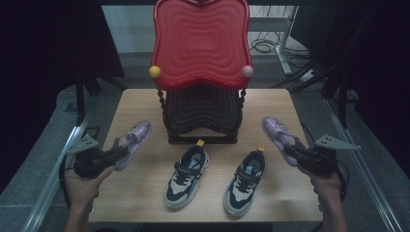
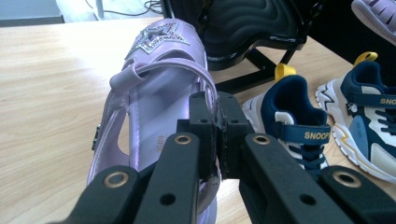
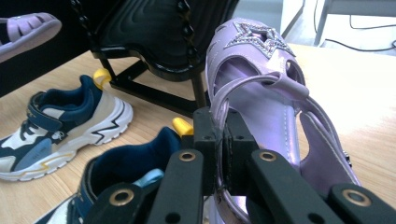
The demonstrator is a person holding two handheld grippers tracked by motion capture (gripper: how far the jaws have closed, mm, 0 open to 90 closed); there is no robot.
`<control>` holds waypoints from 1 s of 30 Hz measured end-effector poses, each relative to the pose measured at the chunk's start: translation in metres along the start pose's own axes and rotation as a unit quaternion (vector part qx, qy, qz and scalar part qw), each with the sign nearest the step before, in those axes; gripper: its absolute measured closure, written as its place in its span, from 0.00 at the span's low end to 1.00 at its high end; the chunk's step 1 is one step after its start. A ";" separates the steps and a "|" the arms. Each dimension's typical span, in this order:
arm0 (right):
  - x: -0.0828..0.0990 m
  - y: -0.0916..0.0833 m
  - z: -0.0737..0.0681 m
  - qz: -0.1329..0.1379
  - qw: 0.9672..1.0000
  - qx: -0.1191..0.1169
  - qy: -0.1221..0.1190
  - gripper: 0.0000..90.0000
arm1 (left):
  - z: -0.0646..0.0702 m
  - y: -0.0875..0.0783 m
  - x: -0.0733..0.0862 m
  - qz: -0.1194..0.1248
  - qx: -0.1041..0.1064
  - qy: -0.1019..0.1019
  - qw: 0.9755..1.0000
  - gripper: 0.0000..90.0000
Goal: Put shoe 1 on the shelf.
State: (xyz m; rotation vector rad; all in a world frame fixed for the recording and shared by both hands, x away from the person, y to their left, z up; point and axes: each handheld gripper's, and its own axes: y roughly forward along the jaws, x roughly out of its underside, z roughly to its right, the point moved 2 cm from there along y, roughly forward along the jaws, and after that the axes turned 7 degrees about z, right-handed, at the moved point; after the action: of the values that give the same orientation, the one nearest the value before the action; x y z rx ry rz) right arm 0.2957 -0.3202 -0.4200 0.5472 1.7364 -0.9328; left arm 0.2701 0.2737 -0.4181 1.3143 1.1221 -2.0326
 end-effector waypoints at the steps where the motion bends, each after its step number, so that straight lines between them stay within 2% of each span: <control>1: -0.002 0.001 -0.003 0.002 1.000 -0.004 0.001 0.96 | 0.003 0.002 -0.003 0.002 0.004 0.002 1.000 0.97; 11: -0.005 0.006 -0.014 0.006 1.000 -0.013 -0.010 0.96 | 0.011 0.007 -0.013 0.010 0.012 0.011 1.000 0.96; 19: -0.014 0.011 -0.027 0.018 0.999 -0.033 -0.019 0.96 | 0.019 0.014 -0.018 0.012 0.022 0.015 1.000 0.96; 30: -0.018 0.021 -0.037 0.021 0.998 -0.048 -0.019 0.96 | 0.027 0.022 -0.024 0.014 0.032 0.021 0.999 0.96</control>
State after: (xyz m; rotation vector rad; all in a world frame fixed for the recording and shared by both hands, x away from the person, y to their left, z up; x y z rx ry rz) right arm 0.2956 -0.2767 -0.4046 0.4995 1.7195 -0.8208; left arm 0.2828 0.2378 -0.3988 1.4029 1.0589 -2.0461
